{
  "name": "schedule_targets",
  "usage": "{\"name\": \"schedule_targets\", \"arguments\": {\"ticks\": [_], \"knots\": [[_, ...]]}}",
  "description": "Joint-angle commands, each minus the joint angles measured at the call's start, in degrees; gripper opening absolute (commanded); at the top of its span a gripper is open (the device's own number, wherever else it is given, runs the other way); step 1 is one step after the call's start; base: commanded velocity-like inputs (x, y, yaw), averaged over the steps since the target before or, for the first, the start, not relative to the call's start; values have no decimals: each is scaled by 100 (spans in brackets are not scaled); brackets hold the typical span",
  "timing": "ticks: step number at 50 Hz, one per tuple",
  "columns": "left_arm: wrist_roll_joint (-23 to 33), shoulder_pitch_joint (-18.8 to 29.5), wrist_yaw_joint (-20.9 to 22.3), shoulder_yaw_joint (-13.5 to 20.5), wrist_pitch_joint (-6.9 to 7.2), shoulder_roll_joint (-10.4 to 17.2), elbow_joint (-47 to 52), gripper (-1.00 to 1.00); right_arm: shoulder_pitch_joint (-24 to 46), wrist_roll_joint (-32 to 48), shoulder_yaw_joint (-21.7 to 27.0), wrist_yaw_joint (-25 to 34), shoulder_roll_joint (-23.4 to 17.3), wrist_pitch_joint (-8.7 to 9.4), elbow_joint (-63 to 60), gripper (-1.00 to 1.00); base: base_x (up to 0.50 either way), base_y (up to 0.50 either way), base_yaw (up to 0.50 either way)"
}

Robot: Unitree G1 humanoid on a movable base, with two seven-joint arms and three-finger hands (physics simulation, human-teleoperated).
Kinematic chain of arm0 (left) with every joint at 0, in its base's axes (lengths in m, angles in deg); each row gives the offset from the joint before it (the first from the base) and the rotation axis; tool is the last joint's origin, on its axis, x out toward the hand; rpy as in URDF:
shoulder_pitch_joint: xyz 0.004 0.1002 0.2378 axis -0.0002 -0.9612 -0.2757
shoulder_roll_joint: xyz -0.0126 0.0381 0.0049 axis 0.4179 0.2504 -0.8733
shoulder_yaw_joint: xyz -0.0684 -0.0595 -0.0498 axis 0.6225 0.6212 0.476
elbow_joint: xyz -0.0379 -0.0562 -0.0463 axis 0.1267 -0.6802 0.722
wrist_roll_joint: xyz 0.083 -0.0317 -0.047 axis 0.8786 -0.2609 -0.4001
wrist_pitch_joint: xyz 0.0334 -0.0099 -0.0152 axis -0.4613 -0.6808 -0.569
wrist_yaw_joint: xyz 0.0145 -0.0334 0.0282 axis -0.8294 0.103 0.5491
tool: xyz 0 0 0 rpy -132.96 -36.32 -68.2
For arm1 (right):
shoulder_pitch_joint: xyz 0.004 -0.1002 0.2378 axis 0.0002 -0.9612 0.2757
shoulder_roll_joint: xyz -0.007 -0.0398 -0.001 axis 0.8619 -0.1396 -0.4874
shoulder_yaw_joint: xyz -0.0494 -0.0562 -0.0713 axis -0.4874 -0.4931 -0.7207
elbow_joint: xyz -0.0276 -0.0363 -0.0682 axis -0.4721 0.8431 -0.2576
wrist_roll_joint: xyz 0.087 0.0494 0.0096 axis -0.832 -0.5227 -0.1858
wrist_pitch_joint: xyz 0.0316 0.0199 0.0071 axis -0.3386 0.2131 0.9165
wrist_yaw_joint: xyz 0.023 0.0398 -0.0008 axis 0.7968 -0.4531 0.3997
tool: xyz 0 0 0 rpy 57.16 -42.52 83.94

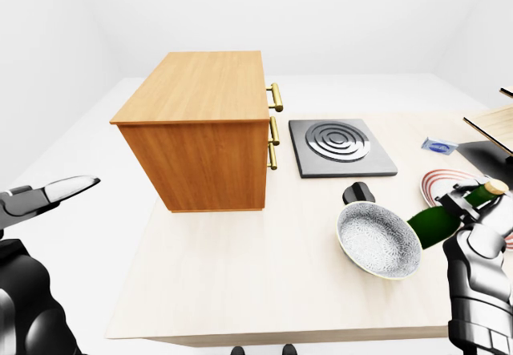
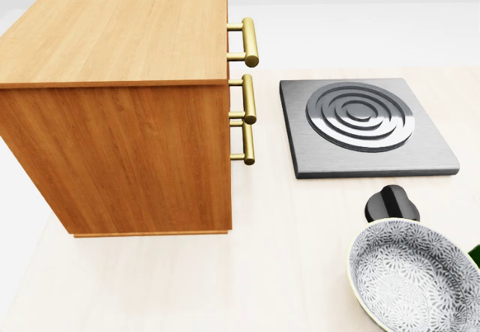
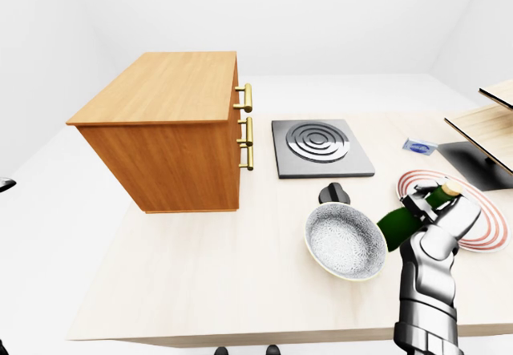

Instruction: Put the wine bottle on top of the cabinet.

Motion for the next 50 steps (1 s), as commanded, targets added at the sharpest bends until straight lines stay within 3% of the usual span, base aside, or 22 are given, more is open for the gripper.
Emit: {"name": "schedule_targets", "arguments": {"ticks": [1,50], "knots": [[20,4,-1,-18,0,-7,0,100,-66,-165,18,38,23,2,104,-85,0,0,0],[43,-17,28,-17,0,-32,-8,100,-267,-36,365,39,1,2,-824,-90,0,0,0]]}}
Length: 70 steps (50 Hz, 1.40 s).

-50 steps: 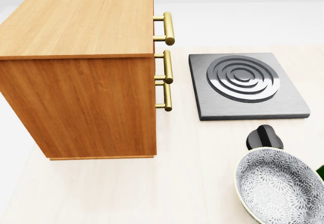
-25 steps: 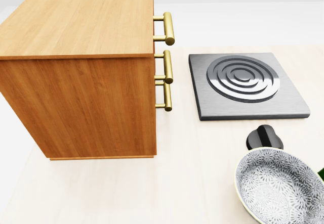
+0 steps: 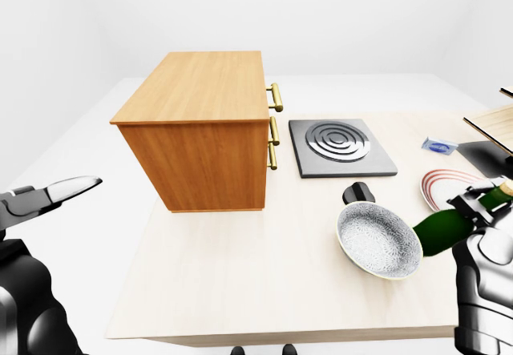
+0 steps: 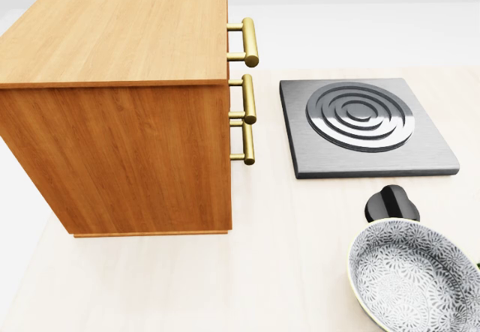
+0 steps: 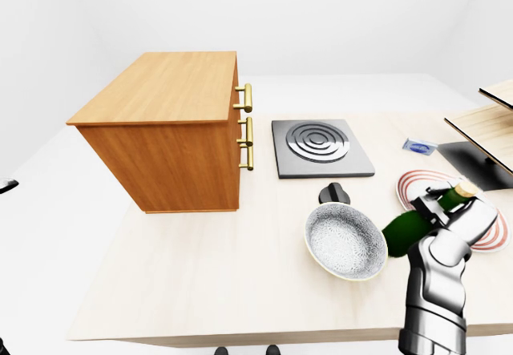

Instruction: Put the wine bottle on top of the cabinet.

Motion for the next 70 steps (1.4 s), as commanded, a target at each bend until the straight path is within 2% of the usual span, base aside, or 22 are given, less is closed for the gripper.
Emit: {"name": "schedule_targets", "arguments": {"ticks": [1,7,23,26,33,36,40,53,59,70], "knots": [[10,-4,6,-3,0,-6,-2,100,-55,-102,182,75,-30,0,-418,-90,0,0,0],[21,-7,9,-17,0,-18,-19,100,-120,-94,346,123,-82,0,-593,-90,0,0,0],[44,-15,11,-43,0,-37,-17,100,-157,-127,962,347,-242,0,-1995,-90,0,0,0],[32,-10,10,-24,0,-28,3,100,127,-317,1010,328,-423,0,-2963,-90,0,0,0],[13,-12,12,1,0,-20,2,100,475,-305,1026,393,-551,0,-3478,-90,0,0,0],[20,-15,9,-12,0,-23,3,100,683,-417,1012,408,-661,0,-3679,-99,0,0,0],[19,-12,9,-9,0,-21,15,100,901,-513,950,372,-751,0,-3726,-99,0,0,0],[2,1,-4,8,0,-10,6,100,2008,-1286,260,-39,-1220,0,-3069,-100,0,0,0],[-12,5,-19,14,0,0,18,100,2816,-1500,-231,-126,-1477,0,-2525,-100,0,0,0],[-6,1,-20,2,0,-7,-19,100,4203,-1281,-1100,84,-1586,0,-1371,-100,0,0,0]]}}
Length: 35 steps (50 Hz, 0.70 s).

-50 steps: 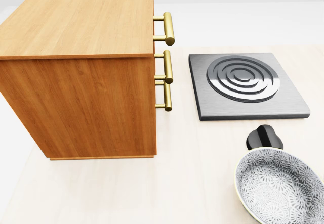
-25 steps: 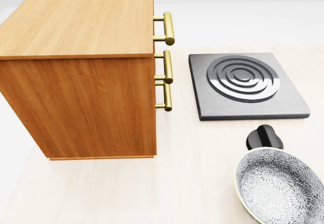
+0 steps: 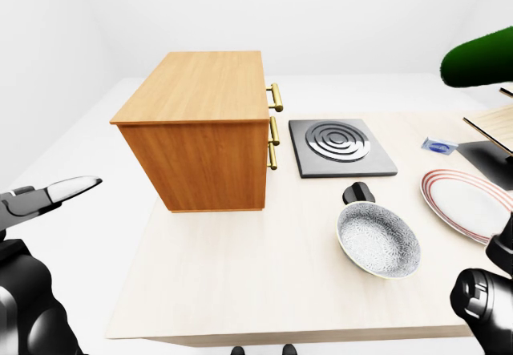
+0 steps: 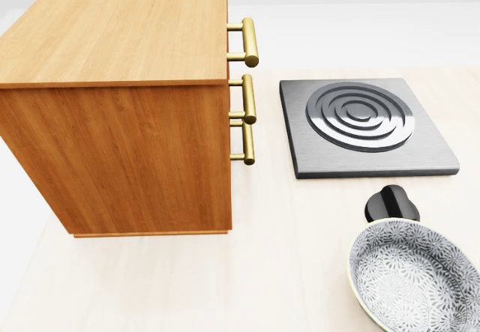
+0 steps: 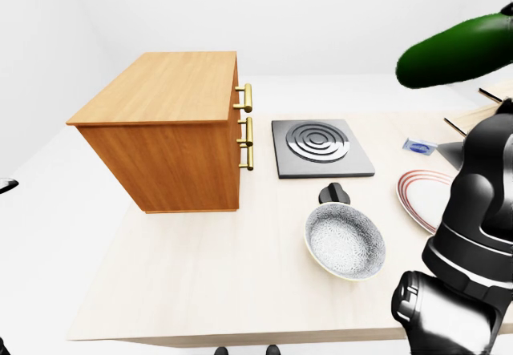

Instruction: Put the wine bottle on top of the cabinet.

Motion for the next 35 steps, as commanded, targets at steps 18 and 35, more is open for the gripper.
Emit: {"name": "schedule_targets", "arguments": {"ticks": [18,35], "knots": [[-24,7,-17,-5,0,12,-59,100,3939,1260,-1656,1313,521,0,3570,-95,0,0,0],[-47,-26,11,63,0,13,-82,100,6370,2053,-1824,1760,1046,0,7792,-93,0,0,0]]}}
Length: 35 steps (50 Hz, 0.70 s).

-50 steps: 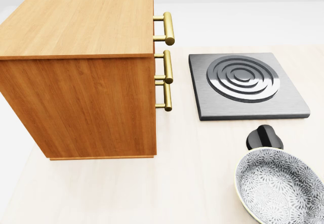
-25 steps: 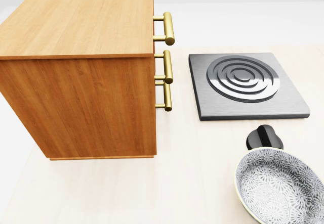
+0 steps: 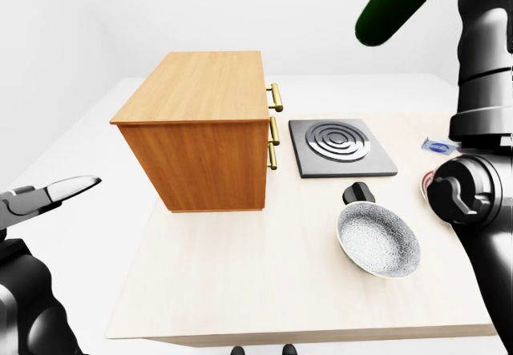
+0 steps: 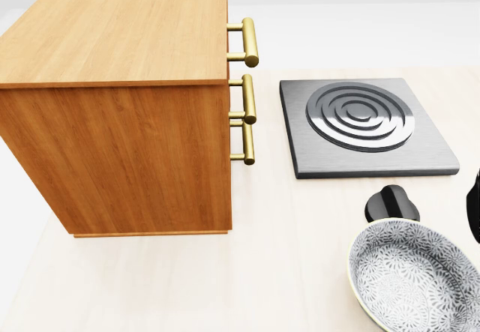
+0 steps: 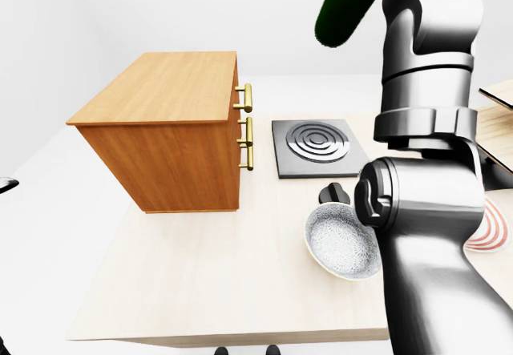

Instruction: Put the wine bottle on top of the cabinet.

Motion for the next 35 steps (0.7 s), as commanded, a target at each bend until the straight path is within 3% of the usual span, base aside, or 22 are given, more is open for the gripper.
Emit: {"name": "schedule_targets", "arguments": {"ticks": [1,27,35], "knots": [[-26,-19,15,53,0,4,-14,100,1528,522,-63,206,340,0,2348,-98,0,0,0],[-104,-65,41,170,0,26,-119,100,2478,769,304,624,1204,0,3125,-100,0,0,0],[-84,-59,14,109,0,22,-150,100,2676,547,459,775,1221,0,3125,-100,0,0,0]]}}
